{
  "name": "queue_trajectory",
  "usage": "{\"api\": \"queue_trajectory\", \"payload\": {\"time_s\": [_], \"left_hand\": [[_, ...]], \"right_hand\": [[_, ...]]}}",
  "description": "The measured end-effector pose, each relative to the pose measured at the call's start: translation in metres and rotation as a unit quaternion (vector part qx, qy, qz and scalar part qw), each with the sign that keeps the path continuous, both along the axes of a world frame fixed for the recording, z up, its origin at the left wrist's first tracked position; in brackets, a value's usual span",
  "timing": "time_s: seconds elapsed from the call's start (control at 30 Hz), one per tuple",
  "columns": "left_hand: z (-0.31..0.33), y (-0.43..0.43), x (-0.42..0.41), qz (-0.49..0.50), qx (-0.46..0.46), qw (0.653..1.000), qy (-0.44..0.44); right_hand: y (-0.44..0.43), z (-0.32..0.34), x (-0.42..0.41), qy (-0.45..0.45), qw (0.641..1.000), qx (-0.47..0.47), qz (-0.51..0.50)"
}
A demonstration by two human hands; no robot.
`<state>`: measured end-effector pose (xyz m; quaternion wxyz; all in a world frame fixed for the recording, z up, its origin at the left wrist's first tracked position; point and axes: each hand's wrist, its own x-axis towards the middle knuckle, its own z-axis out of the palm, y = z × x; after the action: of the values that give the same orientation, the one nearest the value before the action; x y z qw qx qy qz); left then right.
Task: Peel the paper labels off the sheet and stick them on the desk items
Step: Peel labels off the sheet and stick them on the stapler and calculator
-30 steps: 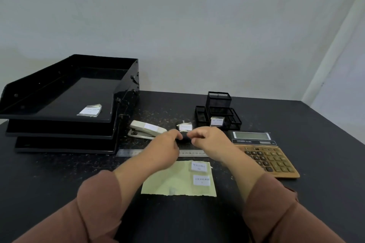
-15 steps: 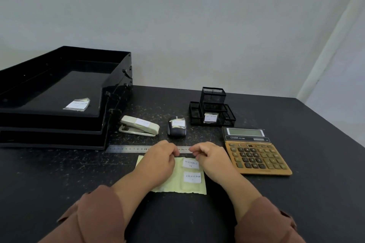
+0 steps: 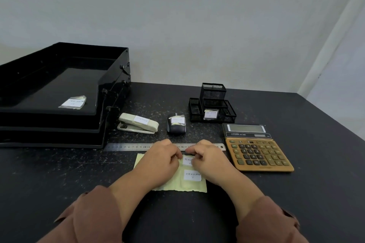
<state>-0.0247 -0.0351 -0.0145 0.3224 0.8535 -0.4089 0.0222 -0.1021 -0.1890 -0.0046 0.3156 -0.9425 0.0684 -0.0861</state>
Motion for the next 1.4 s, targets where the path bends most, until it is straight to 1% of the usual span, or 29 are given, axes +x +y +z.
{"api": "queue_trajectory", "payload": {"time_s": [0.07,0.2,0.3,0.4,0.5,0.57,0.73,0.87,0.97,1.13,1.27,1.4], "left_hand": [[0.001,0.001,0.0,-0.008,0.004,1.0,0.017],[0.0,0.004,0.002,-0.033,0.058,0.996,0.052],[0.001,0.004,0.002,-0.035,0.061,0.996,0.059],[0.002,0.005,0.001,-0.042,0.057,0.996,0.058],[0.003,0.005,0.0,-0.052,0.066,0.994,0.068],[0.004,0.005,0.0,-0.051,0.075,0.993,0.071],[0.004,0.005,0.001,-0.052,0.052,0.994,0.076],[0.005,0.006,0.003,-0.058,0.062,0.993,0.079],[0.005,0.006,0.003,-0.058,0.065,0.992,0.088],[0.005,0.007,0.004,-0.054,0.065,0.992,0.096],[0.005,0.007,0.005,-0.054,0.061,0.992,0.098],[0.005,0.006,0.005,-0.055,0.059,0.992,0.092]], "right_hand": [[0.002,0.0,0.001,0.013,1.0,-0.013,0.01],[0.004,0.0,-0.001,0.023,0.999,-0.013,0.02],[0.005,0.003,-0.003,0.02,0.999,-0.014,0.035],[0.004,0.008,-0.007,-0.008,0.999,0.003,0.034],[0.0,0.013,-0.012,-0.062,0.998,0.014,0.0],[-0.002,0.014,-0.017,-0.08,0.997,0.004,-0.02],[0.004,0.0,-0.032,0.004,0.995,-0.094,-0.013],[0.018,-0.005,-0.034,0.034,0.99,-0.134,-0.01],[0.02,-0.005,-0.031,0.051,0.988,-0.142,-0.016],[0.02,-0.006,-0.03,0.056,0.99,-0.128,-0.013],[0.024,-0.007,-0.03,0.014,0.992,-0.125,-0.016],[0.028,-0.009,-0.028,0.016,0.984,-0.178,0.013]]}}
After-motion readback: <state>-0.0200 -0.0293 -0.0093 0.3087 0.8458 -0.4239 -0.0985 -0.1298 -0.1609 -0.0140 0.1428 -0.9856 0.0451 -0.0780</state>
